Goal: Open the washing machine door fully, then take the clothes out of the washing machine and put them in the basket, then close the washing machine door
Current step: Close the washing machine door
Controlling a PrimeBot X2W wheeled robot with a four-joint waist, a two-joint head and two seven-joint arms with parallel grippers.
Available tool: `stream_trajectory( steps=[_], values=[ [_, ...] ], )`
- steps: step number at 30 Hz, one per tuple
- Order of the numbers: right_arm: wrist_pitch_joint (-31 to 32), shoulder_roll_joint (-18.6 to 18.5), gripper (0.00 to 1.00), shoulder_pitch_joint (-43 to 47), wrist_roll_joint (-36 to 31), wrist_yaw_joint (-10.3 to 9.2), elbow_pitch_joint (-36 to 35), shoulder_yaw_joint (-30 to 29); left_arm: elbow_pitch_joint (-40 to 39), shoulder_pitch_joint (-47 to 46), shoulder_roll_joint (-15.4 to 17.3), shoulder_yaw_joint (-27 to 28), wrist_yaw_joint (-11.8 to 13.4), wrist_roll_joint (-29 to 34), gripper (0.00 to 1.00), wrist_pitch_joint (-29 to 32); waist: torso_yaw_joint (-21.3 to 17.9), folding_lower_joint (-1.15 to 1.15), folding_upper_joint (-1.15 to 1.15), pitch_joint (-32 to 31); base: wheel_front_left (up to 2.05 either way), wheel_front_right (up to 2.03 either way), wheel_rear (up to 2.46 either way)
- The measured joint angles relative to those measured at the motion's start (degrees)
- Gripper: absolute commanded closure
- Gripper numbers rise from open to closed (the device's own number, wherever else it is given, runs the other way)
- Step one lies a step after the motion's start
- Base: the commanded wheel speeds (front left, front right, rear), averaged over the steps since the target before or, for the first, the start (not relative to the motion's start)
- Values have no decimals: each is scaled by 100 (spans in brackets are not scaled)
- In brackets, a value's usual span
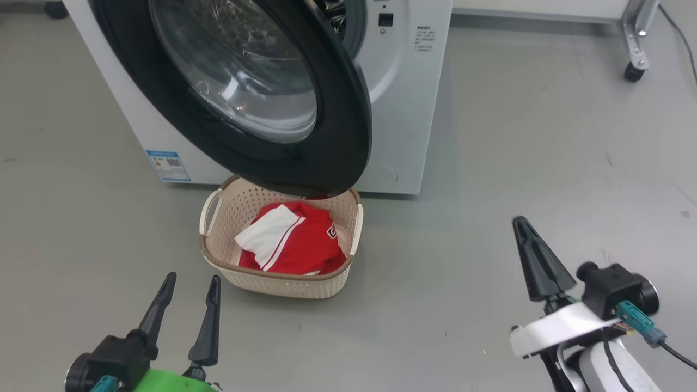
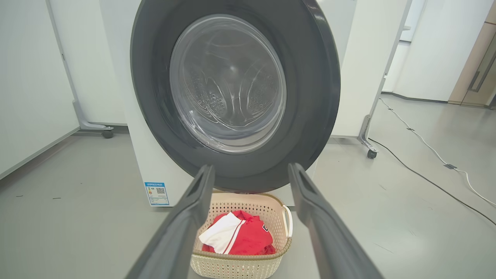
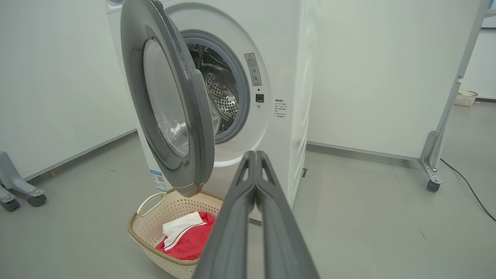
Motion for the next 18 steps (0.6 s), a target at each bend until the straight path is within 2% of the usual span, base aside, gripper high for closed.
stream_trajectory(
  steps=[10, 18],
  values=[
    [278, -467, 100, -1107, -141, 2, -252, 1081, -44, -378, -166, -167, -57, 76, 0, 0, 372, 0, 0, 593, 0, 0, 0],
    [546, -817, 100, -2009, -97, 2, -272, 1528, -110, -779, -323, -303, -100, 93, 0, 0, 712, 0, 0, 1124, 0, 0, 0]
  ],
)
